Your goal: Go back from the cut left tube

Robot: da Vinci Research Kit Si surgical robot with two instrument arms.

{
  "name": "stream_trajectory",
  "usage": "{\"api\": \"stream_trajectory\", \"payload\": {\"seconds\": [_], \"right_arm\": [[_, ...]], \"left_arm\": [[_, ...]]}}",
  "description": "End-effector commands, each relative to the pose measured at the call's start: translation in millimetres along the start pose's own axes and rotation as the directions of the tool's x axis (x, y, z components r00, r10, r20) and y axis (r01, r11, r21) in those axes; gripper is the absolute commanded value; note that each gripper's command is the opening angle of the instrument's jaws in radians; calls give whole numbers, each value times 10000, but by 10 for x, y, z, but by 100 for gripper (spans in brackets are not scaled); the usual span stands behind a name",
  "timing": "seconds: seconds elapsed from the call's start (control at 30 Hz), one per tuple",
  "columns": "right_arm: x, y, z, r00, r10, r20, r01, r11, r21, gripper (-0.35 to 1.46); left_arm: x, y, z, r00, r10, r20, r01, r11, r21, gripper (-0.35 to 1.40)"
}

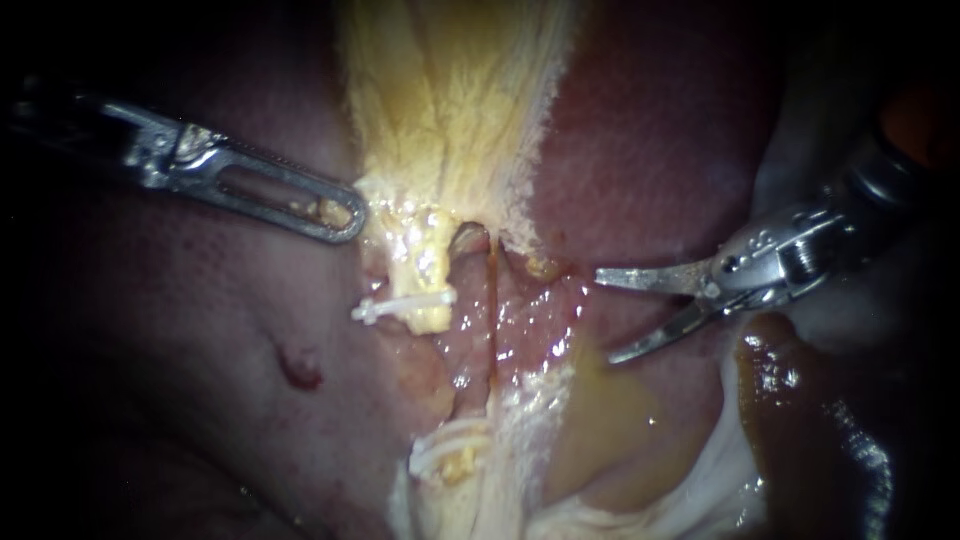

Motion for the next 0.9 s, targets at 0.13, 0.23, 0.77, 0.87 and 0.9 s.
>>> {"api": "stream_trajectory", "payload": {"seconds": [0.13, 0.23, 0.77, 0.87, 0.9], "right_arm": [[0, 0, 1, 10000, 16, -4, -16, 10000, 7, 143], [0, 0, 1, 10000, 16, -4, -16, 10000, 7, 143], [0, 1, 0, 10000, 25, 25, -25, 10000, 12, 143], [1, 1, 0, 10000, 29, 25, -29, 10000, 13, 143], [1, 1, 0, 10000, 31, 25, -31, 10000, 13, 143]], "left_arm": [[1, 2, 10, 10000, 6, 33, -6, 10000, -55, -35], [2, 4, 23, 10000, 14, 94, -12, 9999, -130, -35], [-1, 17, 71, 10000, 51, 0, -51, 10000, 16, -35], [0, 17, 71, 10000, 54, 1, -54, 10000, 14, -35], [0, 17, 72, 10000, 55, 1, -55, 10000, 13, -35]]}}
